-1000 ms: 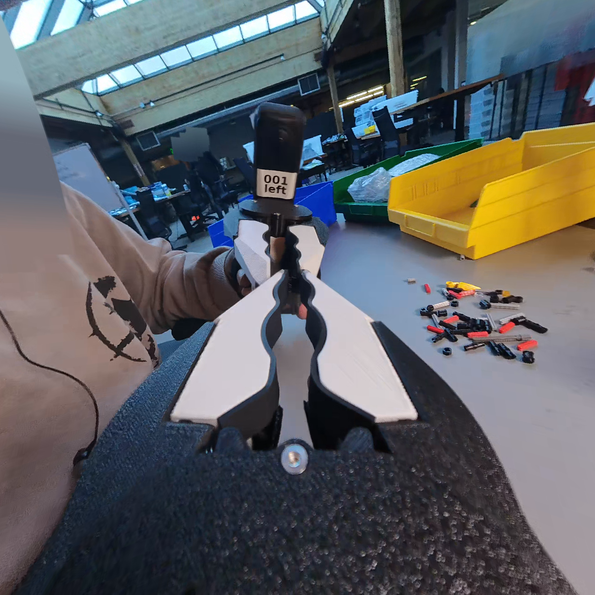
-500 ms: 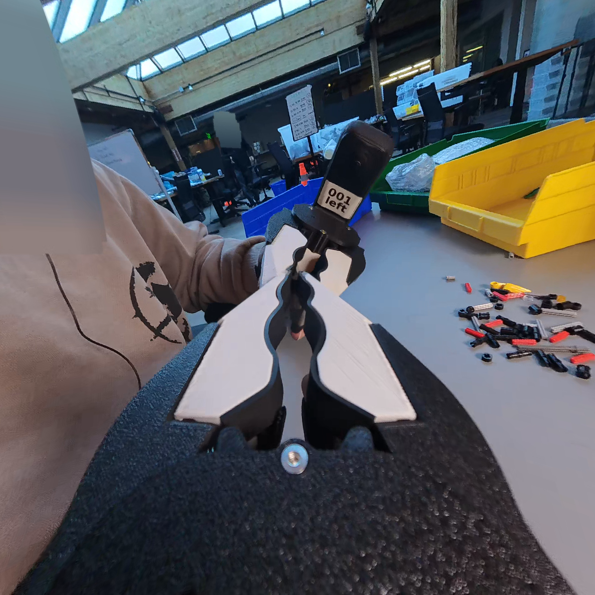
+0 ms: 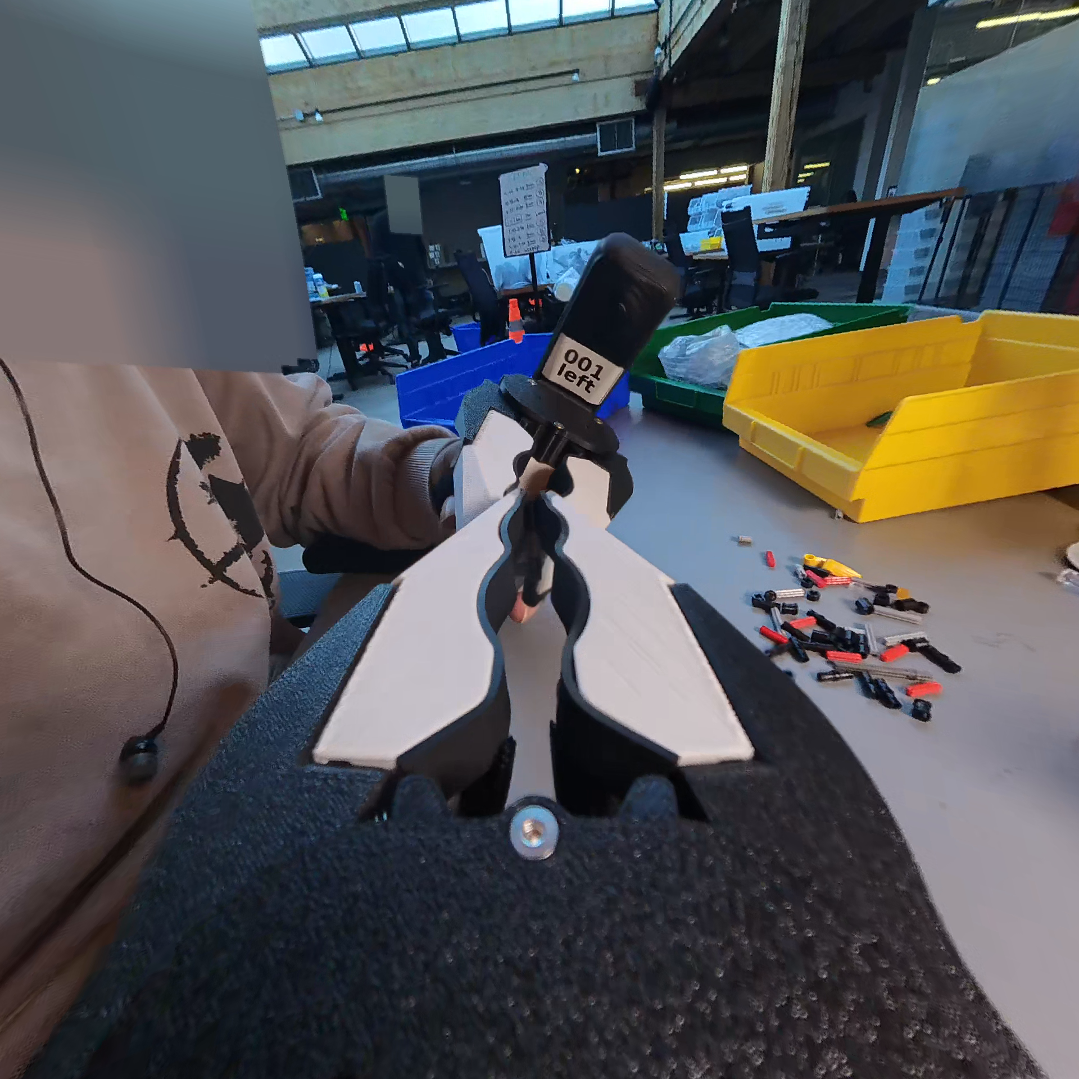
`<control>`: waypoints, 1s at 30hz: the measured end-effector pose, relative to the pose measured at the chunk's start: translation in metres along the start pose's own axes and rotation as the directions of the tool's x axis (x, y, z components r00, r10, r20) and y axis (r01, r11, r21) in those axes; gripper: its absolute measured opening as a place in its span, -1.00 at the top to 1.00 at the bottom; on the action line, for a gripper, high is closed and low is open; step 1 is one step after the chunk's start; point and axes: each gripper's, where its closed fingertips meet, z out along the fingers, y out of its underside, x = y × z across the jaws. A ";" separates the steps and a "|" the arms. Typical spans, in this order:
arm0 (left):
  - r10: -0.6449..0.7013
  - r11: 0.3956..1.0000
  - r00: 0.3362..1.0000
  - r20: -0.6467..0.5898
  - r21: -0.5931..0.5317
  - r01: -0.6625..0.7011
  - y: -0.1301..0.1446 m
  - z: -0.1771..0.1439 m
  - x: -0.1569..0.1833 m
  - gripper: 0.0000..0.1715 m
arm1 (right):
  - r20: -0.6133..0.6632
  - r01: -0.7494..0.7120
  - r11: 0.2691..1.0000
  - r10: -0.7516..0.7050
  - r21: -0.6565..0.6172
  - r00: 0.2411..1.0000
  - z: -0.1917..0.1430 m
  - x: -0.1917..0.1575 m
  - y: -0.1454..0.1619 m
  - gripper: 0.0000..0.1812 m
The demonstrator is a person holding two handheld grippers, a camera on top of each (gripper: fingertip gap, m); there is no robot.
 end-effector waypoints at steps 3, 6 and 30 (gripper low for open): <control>0.055 0.993 0.998 -0.020 0.105 -0.053 -0.014 -0.010 0.008 0.84 | 0.008 0.013 0.999 -0.013 0.044 1.000 -0.002 -0.003 -0.008 0.82; 0.100 0.978 0.994 -0.046 0.190 -0.090 -0.028 -0.019 0.017 0.84 | 0.046 -0.098 0.991 0.094 0.094 0.994 -0.008 -0.004 -0.014 0.63; 0.410 0.909 0.884 0.226 -0.189 -0.373 0.010 -0.015 -0.015 0.89 | -0.037 0.203 0.909 -0.232 -0.364 0.972 -0.008 0.000 0.042 0.94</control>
